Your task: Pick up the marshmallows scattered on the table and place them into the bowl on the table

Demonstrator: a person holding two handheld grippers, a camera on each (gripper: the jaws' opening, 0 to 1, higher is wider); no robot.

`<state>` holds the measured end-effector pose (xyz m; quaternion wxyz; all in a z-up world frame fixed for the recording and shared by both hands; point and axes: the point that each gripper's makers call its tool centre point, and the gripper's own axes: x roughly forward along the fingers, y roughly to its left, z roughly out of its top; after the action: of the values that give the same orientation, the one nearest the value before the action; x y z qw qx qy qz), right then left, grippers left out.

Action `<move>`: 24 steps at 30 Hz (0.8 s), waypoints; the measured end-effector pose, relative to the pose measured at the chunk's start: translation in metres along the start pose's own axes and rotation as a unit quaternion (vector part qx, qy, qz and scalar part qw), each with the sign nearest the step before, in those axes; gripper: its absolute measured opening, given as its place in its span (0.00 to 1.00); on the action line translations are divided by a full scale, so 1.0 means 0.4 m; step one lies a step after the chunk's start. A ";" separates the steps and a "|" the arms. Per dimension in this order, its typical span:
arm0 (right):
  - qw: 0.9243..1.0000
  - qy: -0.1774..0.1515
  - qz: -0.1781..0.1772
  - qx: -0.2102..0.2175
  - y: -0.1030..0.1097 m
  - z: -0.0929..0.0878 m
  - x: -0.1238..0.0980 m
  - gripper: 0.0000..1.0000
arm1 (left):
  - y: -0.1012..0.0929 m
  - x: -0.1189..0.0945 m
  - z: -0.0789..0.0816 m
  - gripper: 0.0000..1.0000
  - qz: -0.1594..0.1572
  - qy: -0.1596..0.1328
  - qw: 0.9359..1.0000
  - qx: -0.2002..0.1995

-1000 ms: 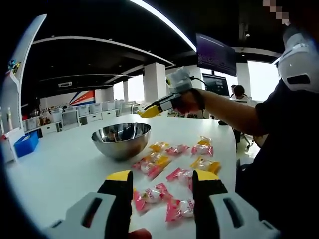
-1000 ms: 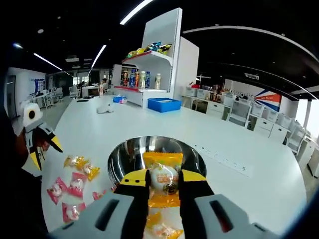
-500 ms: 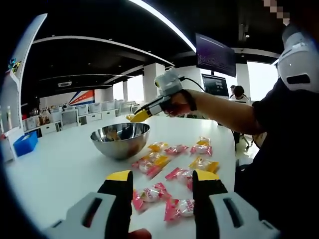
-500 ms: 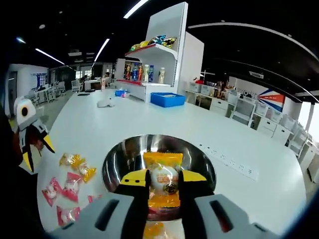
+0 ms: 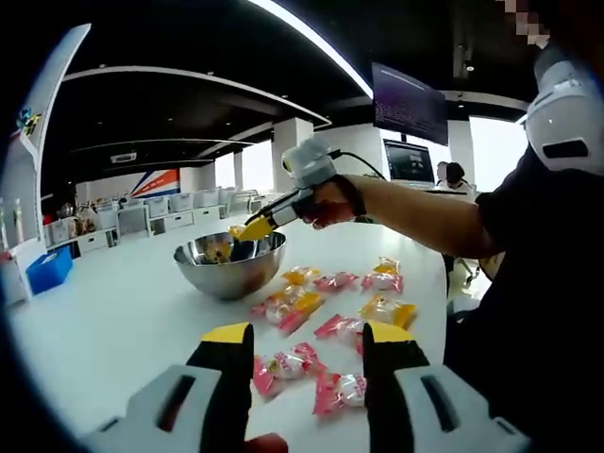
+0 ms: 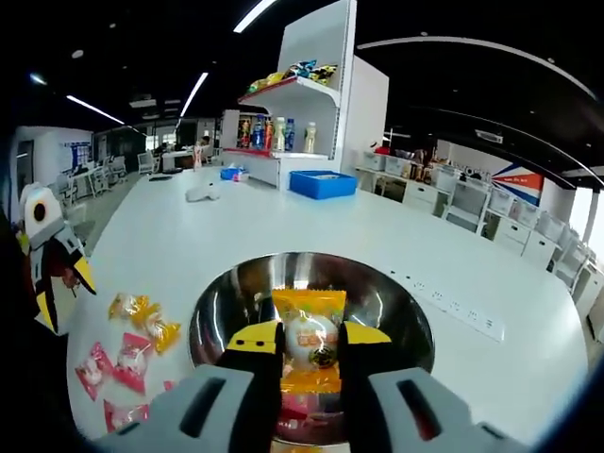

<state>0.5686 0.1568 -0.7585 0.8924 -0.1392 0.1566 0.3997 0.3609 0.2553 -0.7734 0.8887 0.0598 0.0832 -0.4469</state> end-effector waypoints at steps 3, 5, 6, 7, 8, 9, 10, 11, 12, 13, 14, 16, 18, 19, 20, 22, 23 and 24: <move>1.000 -0.003 -0.001 0.004 0.010 0.004 -0.008 0.24 | -0.003 0.001 -0.001 0.47 -0.002 0.000 1.000 0.000; 1.000 -0.014 -0.002 0.011 0.013 0.013 -0.013 0.28 | -0.004 0.002 -0.002 0.47 -0.002 0.000 1.000 0.000; 1.000 -0.023 0.001 0.019 0.017 0.021 -0.018 0.31 | -0.005 0.002 -0.002 0.47 -0.003 0.000 1.000 0.000; 0.999 -0.027 0.002 0.025 0.009 0.025 -0.015 0.34 | -0.005 0.003 -0.002 0.47 -0.003 0.000 1.000 0.000; 0.999 -0.029 0.002 0.027 0.009 0.027 -0.017 0.34 | -0.005 0.003 -0.002 0.47 -0.003 0.000 1.000 0.000; 0.999 -0.029 0.001 0.028 0.009 0.027 -0.019 0.34 | -0.005 0.003 -0.002 0.47 -0.003 0.000 1.000 0.000; 0.999 -0.030 0.000 0.028 0.008 0.026 -0.021 0.34 | -0.005 0.004 -0.002 0.47 -0.003 0.001 1.000 -0.001; 0.999 -0.030 -0.001 0.028 0.009 0.024 -0.022 0.34 | -0.005 0.004 -0.002 0.47 -0.003 0.001 1.000 -0.001; 0.999 -0.030 -0.002 0.029 0.008 0.022 -0.024 0.34 | -0.005 0.005 -0.002 0.47 -0.003 0.001 1.000 -0.001; 0.999 -0.030 -0.002 0.029 0.003 0.021 -0.022 0.34 | -0.005 0.006 -0.002 0.47 -0.004 0.001 1.000 -0.001; 0.999 -0.030 -0.003 0.030 0.002 0.020 -0.024 0.34 | -0.006 0.007 -0.001 0.47 -0.004 0.001 1.000 0.000; 0.999 -0.031 -0.004 0.032 -0.004 0.019 -0.024 0.34 | -0.009 0.009 -0.001 0.47 -0.006 0.001 1.000 0.000; 0.999 -0.031 -0.004 0.033 -0.002 0.016 -0.029 0.33 | -0.011 0.011 0.000 0.47 -0.006 0.001 1.000 0.001; 0.999 -0.033 -0.005 0.034 -0.001 0.017 -0.032 0.33 | -0.012 0.011 0.001 0.47 -0.007 0.001 1.000 0.001; 0.999 -0.034 -0.005 0.034 -0.001 0.017 -0.034 0.33 | -0.012 0.012 0.001 0.47 -0.007 0.001 1.000 0.001; 0.999 -0.038 -0.007 0.034 0.000 0.020 -0.041 0.33 | -0.013 0.013 0.001 0.47 -0.006 0.002 1.000 0.001; 0.999 -0.041 -0.008 0.034 0.000 0.023 -0.046 0.33 | -0.013 0.013 0.000 0.47 -0.006 0.002 1.000 0.001; 0.998 -0.043 -0.008 0.034 0.000 0.025 -0.051 0.32 | -0.012 0.014 0.000 0.47 -0.006 0.002 1.000 0.000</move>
<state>0.5575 0.1471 -0.7413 0.9058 -0.0924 0.1307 0.3924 0.3602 0.2480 -0.7746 0.8859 0.0604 0.0855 -0.4520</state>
